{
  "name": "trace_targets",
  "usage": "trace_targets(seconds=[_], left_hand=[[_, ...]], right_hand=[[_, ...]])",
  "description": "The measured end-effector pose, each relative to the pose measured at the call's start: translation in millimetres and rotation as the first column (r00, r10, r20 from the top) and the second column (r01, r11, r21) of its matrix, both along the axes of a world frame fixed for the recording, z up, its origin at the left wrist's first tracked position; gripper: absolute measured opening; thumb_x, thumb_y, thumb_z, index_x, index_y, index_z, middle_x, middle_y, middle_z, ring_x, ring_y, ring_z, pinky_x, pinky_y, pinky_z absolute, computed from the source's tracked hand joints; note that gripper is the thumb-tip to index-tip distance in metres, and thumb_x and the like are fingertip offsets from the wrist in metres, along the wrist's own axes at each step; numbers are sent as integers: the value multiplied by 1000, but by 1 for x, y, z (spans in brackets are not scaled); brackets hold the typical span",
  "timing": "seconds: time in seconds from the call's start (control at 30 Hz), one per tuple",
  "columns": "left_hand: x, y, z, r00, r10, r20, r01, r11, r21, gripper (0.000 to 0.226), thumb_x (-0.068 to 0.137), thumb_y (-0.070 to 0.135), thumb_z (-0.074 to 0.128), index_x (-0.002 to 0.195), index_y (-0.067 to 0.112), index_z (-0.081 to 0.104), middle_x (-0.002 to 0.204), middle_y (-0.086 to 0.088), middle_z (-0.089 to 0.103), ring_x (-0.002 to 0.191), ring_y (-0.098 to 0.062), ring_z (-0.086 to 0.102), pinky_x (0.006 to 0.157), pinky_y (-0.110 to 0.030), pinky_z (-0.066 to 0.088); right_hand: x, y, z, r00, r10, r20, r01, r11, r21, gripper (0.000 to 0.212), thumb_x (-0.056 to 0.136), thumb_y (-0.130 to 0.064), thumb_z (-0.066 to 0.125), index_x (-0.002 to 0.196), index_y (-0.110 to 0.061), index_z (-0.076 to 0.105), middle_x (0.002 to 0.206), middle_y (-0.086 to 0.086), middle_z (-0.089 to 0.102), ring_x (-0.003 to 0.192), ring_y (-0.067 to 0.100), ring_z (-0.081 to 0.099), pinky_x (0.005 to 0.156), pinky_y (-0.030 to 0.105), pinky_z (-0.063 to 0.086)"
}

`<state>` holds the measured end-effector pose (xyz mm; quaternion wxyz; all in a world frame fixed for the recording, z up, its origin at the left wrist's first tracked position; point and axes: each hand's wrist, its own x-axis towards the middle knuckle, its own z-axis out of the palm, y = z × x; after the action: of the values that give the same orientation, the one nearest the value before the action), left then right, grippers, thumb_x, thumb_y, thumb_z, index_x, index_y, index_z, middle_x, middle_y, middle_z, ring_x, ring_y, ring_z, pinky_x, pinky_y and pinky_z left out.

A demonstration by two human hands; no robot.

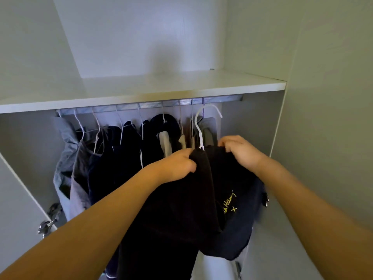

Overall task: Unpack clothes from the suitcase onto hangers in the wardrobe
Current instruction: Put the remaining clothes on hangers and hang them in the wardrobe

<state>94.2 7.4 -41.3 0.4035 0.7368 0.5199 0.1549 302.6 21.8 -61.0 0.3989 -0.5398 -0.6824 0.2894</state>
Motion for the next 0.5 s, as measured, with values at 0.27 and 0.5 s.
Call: trace_targets(seconds=[0.27, 0.5], left_hand=[[26, 38, -34, 967, 210, 141, -205, 977, -53, 35, 91, 26, 53, 106, -4, 64, 102, -25, 68, 88, -32, 66, 86, -44, 53], [100, 55, -50, 874, 278, 398, -217, 957, -192, 20, 100, 18, 39, 101, 20, 59, 103, -5, 63, 97, -22, 60, 79, -32, 46]], right_hand=[[40, 55, -23, 845, -152, 514, 31, 971, 236, 24, 87, 0, 54, 99, -17, 66, 106, 1, 56, 106, 23, 46, 94, 33, 36], [64, 112, -28, 862, -222, 456, 214, 974, 71, 24, 87, -6, 54, 88, -28, 65, 103, 9, 65, 96, 30, 61, 88, 36, 49]])
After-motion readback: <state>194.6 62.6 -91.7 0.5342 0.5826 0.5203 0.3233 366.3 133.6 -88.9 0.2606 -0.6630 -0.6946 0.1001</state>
